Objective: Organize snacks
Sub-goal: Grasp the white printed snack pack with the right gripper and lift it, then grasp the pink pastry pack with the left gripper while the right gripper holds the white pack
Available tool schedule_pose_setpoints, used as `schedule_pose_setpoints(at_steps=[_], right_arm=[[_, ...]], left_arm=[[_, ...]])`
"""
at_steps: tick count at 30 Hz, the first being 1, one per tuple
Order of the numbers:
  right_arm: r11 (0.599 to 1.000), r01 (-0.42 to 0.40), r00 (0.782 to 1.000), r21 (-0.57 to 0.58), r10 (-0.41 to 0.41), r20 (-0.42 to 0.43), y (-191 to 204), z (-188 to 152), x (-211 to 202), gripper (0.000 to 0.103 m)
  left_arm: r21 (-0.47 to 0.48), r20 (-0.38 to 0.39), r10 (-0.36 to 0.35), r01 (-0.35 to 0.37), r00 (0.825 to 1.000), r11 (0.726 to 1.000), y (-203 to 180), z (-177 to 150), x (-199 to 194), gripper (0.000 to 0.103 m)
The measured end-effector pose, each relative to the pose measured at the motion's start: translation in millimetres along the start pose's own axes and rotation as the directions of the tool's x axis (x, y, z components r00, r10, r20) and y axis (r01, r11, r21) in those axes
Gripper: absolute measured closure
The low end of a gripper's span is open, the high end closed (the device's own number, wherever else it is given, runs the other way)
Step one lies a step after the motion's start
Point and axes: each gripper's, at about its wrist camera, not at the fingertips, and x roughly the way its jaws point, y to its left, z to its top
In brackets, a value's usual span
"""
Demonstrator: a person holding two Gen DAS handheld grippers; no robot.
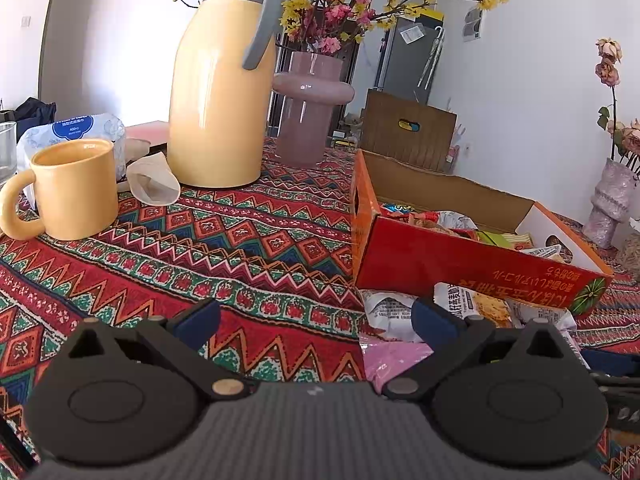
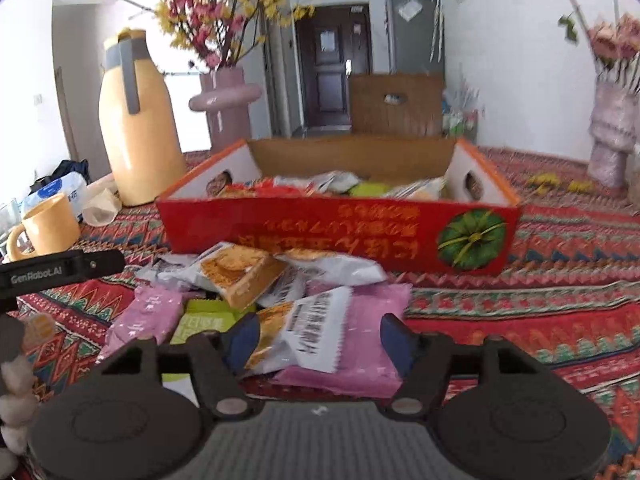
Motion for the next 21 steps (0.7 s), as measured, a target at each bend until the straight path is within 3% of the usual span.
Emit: schedule_pose_setpoints(at_steps=[2, 3, 7, 16, 21], right_arm=[[0.999, -0.007, 1.000, -0.039, 0.007, 0.000, 11.8, 0.0, 4.1, 0.048], [0.998, -0.020, 1.000, -0.053, 0.019, -0.001, 17.3, 0.3, 4.5, 0.065], [0.992, -0.045, 0.998, -0.120, 0.050, 0.039, 35.3, 3.6, -1.1, 0.086], [0.990, -0.033, 0.999, -0.136, 0.038, 0.038, 40.3, 7.5, 9.4, 0.090], [0.999, -0.020, 0.984, -0.043, 0.027, 0.178, 13.9, 8.1, -26.7, 0.091]], left_arm=[[0.000, 0.001, -0.001, 0.001, 1.000, 1.000, 0.1, -0.1, -0.3, 0.000], [0.000, 0.000, -0.001, 0.001, 1.000, 1.000, 0.2, 0.0, -0.1, 0.000], [0.000, 0.000, 0.000, 0.000, 1.000, 1.000, 0.3, 0.0, 0.0, 0.000], [-0.002, -0.001, -0.002, 0.002, 1.000, 1.000, 0.8, 0.0, 0.1, 0.000], [-0.005, -0.005, 0.000, 0.000, 1.000, 1.000, 1.0, 0.0, 0.7, 0.000]])
